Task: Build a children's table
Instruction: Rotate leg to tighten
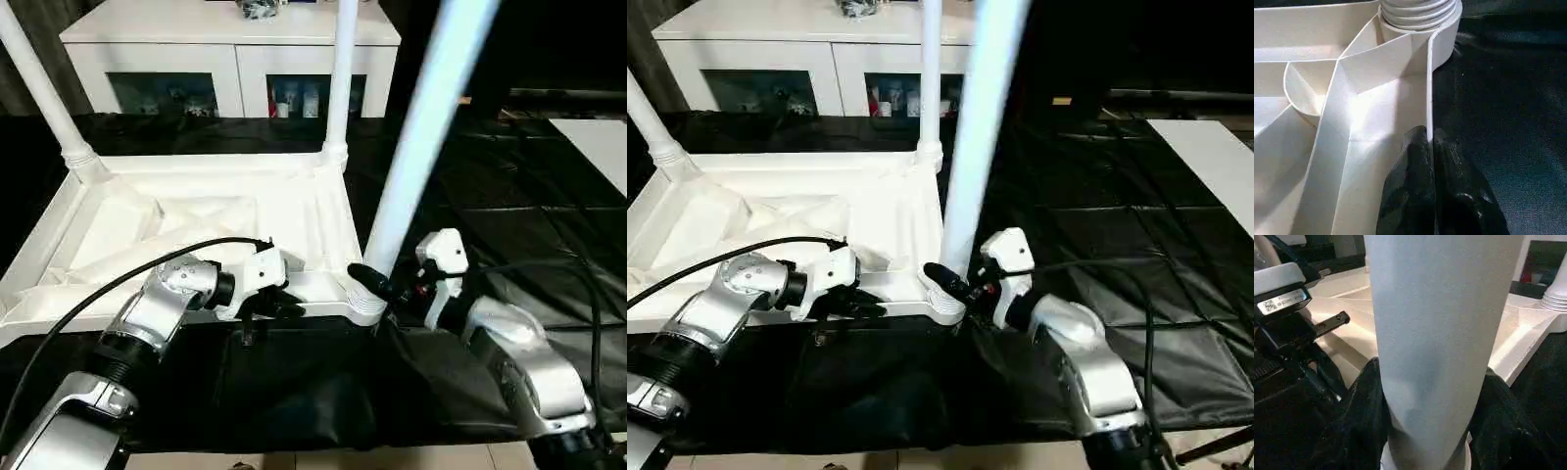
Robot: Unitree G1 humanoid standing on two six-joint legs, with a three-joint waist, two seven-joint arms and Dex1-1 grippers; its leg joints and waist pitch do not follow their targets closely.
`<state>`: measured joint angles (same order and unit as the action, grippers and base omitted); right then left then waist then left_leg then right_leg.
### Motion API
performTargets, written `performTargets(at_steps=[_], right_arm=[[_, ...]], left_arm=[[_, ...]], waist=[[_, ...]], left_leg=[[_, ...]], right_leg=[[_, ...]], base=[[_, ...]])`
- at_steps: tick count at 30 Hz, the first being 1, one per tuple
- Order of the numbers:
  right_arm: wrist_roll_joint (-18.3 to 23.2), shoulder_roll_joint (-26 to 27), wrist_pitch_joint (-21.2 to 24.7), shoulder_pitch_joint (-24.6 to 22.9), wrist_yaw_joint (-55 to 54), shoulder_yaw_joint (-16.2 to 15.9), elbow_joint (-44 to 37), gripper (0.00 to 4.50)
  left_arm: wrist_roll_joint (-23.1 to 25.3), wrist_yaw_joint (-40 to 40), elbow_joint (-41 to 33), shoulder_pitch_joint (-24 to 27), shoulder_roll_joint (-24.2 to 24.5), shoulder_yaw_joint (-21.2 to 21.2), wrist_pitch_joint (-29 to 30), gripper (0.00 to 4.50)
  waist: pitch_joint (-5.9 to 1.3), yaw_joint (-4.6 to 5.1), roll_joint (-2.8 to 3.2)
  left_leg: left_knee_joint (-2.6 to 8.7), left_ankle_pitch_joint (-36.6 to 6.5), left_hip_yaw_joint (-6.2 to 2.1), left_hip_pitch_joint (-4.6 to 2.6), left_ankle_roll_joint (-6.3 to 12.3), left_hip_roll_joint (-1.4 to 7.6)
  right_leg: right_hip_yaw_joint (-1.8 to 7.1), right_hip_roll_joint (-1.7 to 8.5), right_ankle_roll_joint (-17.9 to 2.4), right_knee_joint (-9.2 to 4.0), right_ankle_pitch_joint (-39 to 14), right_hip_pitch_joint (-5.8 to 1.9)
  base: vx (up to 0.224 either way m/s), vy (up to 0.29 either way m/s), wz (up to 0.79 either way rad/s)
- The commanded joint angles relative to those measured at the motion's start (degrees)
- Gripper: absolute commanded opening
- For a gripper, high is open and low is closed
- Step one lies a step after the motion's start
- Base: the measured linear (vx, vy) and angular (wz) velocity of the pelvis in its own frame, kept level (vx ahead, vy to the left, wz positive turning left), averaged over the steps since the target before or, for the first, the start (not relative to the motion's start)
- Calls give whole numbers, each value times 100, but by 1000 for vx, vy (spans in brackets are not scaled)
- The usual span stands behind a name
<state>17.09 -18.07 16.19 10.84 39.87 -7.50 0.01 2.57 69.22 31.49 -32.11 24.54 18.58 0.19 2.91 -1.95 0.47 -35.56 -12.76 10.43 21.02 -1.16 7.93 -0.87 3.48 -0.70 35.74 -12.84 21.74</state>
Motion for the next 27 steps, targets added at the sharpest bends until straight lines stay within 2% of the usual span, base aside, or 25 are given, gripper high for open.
performTargets(at_steps=[1, 3, 9, 10, 12, 14, 16, 19, 21, 22, 23, 25, 26, 27], right_arm=[[-329, -153, 499, -277, 79, -306, 547, 186], [-336, -202, 533, -258, 128, -306, 709, 186], [-387, -174, 169, -218, 100, -222, 1199, 186], [-413, -158, 76, -206, 76, -208, 1283, 186], [-432, -127, -55, -169, 57, -190, 1438, 186], [-454, -103, -182, -106, 68, -191, 1643, 186], [-616, -38, -483, 63, 43, -259, 2144, 186], [-680, 15, -589, 145, -43, -255, 2385, 186], [-843, 125, -745, 358, -478, -201, 2905, 186], [-884, 225, -791, 499, -810, -112, 3219, 186], [-902, 324, -791, 625, -1140, -10, 3450, 186], [-884, 632, -495, 996, -1963, 197, 3652, 186], [-887, 661, -456, 1025, -2018, 200, 3643, 186], [-896, 764, -334, 1138, -2211, 206, 3632, 186]], left_arm=[[26, -280, 70, -170, 32, -150, 36, 0], [32, -281, 93, -183, 45, -150, 25, 0], [38, -280, 107, -186, 57, -148, 15, 0], [38, -275, 107, -180, 52, -143, 20, 0], [35, -263, 108, -176, 45, -133, 23, 0], [37, -265, 117, -182, 31, -127, 22, 0], [32, -357, 167, -210, -3, -168, 38, 0], [10, -417, 189, -223, -27, -209, 107, 0], [29, -571, 231, -257, -82, -247, 230, 0], [1, -702, 236, -270, -168, -296, 365, 0], [-53, -811, 222, -282, -277, -345, 520, 0], [-103, -1084, 90, -322, -637, -348, 977, 0], [-95, -1106, 80, -328, -667, -337, 1009, 0], [-68, -1188, 49, -354, -775, -293, 1122, 0]], waist=[[-240, -3, 33], [-233, 1, 34], [-213, 10, 52], [-212, 6, 94], [-213, 29, 68], [-186, 55, 58], [-173, 70, 45], [-162, 100, 38], [-164, 133, 28], [-165, 168, 23], [-161, 191, 33], [-178, 245, 19], [-178, 251, 26], [-177, 268, -6]], left_leg=[[629, -1501, -258, -86, -53, 565], [633, -1592, -260, -91, -79, 564], [662, -1950, -282, -111, -208, 575], [670, -2033, -294, -123, -244, 575], [684, -2121, -297, -125, -272, 574], [711, -2324, -316, -136, -303, 568], [708, -2536, -329, -160, -332, 564], [715, -2785, -354, -183, -375, 559], [709, -2869, -358, -200, -385, 551], [722, -2860, -374, -168, -387, 543], [725, -2884, -378, -166, -410, 542], [740, -2909, -393, -151, -488, 535], [734, -2897, -395, -147, -488, 524], [746, -2871, -384, -146, -472, 529]], right_leg=[[287, 562, -1349, -479, -959, -122], [287, 566, -1359, -487, -1033, -119], [297, 578, -1286, -528, -1455, -89], [298, 580, -1269, -531, -1512, -85], [292, 579, -1251, -543, -1552, -89], [284, 588, -1187, -582, -1900, -92], [294, 602, -1107, -619, -2293, -53], [301, 601, -972, -670, -2739, -8], [299, 602, -930, -686, -2890, 19], [291, 593, -899, -686, -2909, 2], [288, 590, -905, -678, -2914, 19], [260, 567, -899, -663, -2816, 7], [261, 568, -903, -667, -2776, 17], [264, 559, -898, -676, -2749, 5]], base=[[0, 0, 0], [0, 0, 0], [0, 0, 0], [0, 0, 0], [0, 0, 0], [0, 0, 0], [0, 0, 0], [0, 0, 0], [0, 0, 0], [0, 0, 0], [0, 0, 0], [0, 0, 0], [0, 0, 0], [0, 0, 0]])
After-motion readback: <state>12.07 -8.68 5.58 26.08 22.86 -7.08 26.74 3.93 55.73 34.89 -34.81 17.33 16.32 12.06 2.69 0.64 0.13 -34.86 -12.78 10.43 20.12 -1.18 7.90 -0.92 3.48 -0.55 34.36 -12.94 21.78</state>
